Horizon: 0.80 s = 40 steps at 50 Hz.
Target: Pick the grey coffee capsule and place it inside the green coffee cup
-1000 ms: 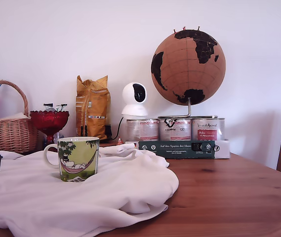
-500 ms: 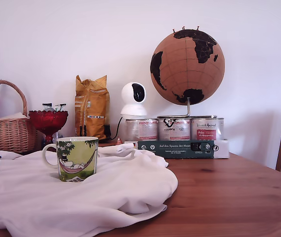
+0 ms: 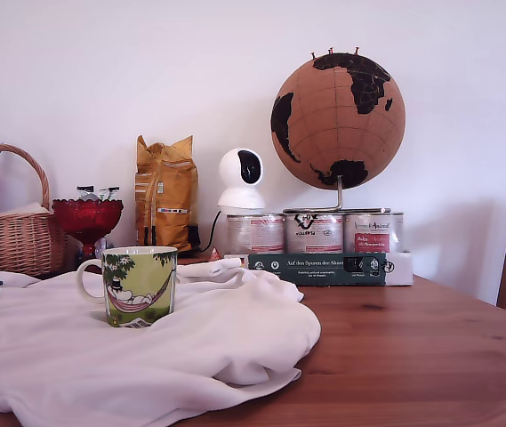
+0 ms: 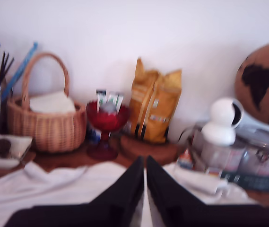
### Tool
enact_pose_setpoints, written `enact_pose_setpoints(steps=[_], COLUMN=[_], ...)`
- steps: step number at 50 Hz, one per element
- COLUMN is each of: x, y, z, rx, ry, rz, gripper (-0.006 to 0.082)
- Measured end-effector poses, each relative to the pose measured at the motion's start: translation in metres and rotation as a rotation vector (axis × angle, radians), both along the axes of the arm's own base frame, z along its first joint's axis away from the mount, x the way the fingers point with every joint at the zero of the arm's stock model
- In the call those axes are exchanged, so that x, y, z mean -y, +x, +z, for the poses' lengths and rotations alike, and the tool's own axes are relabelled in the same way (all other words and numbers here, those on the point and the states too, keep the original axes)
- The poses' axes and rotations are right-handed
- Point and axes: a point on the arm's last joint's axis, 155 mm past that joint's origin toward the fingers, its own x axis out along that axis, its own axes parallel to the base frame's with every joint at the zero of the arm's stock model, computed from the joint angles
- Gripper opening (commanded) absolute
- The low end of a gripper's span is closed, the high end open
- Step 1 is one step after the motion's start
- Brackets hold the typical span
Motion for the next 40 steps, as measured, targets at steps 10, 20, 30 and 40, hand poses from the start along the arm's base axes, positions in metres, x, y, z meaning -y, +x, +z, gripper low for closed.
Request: enact_pose_setpoints(steps=[10, 20, 30, 40], x=[-0.001, -0.003, -0.004, -0.012], y=[0.039, 0.085, 0.114, 0.144], z=[-0.023, -0.044, -0.101, -0.116], rx=[-0.134, -0.239, -0.416, -0.476], ry=[0.056, 0.118, 0.127, 0.165], rz=[-0.014, -0.031, -0.048, -0.029], gripper=[0.0490, 0.0584, 0.0584, 0.0585])
